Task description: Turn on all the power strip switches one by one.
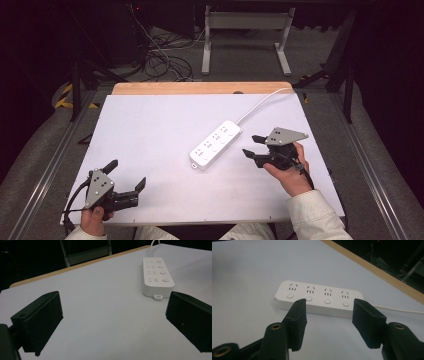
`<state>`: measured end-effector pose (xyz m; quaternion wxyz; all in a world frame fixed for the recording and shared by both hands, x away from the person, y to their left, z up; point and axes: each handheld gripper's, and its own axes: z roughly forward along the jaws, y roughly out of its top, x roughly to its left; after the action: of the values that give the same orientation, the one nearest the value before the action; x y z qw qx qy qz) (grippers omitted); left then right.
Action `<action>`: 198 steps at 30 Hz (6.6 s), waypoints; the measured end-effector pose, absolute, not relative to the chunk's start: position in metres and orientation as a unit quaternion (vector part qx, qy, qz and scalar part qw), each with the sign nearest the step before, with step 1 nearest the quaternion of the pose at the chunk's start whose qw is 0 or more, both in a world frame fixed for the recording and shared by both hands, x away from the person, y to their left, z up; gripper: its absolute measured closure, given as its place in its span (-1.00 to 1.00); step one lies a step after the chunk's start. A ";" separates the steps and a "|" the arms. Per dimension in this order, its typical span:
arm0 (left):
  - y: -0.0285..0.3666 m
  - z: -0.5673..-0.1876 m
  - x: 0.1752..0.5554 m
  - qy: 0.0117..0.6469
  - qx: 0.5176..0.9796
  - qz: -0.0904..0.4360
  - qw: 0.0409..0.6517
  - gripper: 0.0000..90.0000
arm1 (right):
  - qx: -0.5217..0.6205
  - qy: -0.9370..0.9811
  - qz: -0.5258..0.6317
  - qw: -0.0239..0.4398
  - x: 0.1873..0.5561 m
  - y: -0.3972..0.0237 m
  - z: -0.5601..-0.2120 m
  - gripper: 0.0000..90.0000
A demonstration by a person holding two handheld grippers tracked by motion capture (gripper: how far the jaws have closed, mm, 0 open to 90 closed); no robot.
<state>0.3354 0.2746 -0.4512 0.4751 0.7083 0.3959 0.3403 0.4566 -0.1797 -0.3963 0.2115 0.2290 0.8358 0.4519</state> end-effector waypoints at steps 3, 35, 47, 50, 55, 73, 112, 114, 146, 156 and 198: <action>0.275 -0.451 0.336 0.396 0.709 0.339 0.475 -0.97 | 0.225 0.839 0.446 0.215 0.461 -0.178 -0.396 0.20; 0.276 -0.452 0.336 0.399 0.708 0.341 0.472 -0.97 | 0.226 0.884 0.371 0.170 0.523 -0.133 -0.392 1.00; 0.277 -0.452 0.337 0.400 0.708 0.339 0.474 -0.97 | 0.250 0.893 0.336 0.168 0.550 -0.123 -0.409 1.00; 0.277 -0.452 0.337 0.400 0.708 0.339 0.473 -0.97 | 0.253 0.896 0.331 0.155 0.557 -0.121 -0.414 1.00; 0.277 -0.452 0.337 0.401 0.708 0.336 0.474 -0.97 | 0.268 0.889 0.336 0.155 0.565 -0.118 -0.421 1.00; 0.277 -0.453 0.338 0.402 0.707 0.336 0.474 -0.97 | 0.290 0.888 0.325 0.145 0.581 -0.113 -0.440 1.00; 0.278 -0.453 0.338 0.403 0.708 0.333 0.476 -0.97 | 0.291 0.883 0.324 0.172 0.575 -0.105 -0.438 1.00; 0.277 -0.453 0.338 0.405 0.706 0.331 0.476 -0.97 | 0.295 0.860 0.384 0.159 0.572 -0.111 -0.421 1.00; 0.278 -0.453 0.338 0.404 0.707 0.333 0.475 -0.97 | 0.260 0.876 0.386 0.125 0.551 -0.096 -0.439 1.00; 0.278 -0.453 0.338 0.403 0.708 0.333 0.475 -0.97 | 0.263 0.884 0.363 0.133 0.552 -0.095 -0.448 1.00; 0.277 -0.453 0.338 0.402 0.709 0.330 0.477 -0.97 | 0.273 0.883 0.349 0.154 0.545 -0.090 -0.451 1.00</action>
<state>0.3377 0.2769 -0.4531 0.4767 0.7089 0.4017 0.3300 0.5445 -0.0902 -0.4510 0.1536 0.2727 0.8832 0.3492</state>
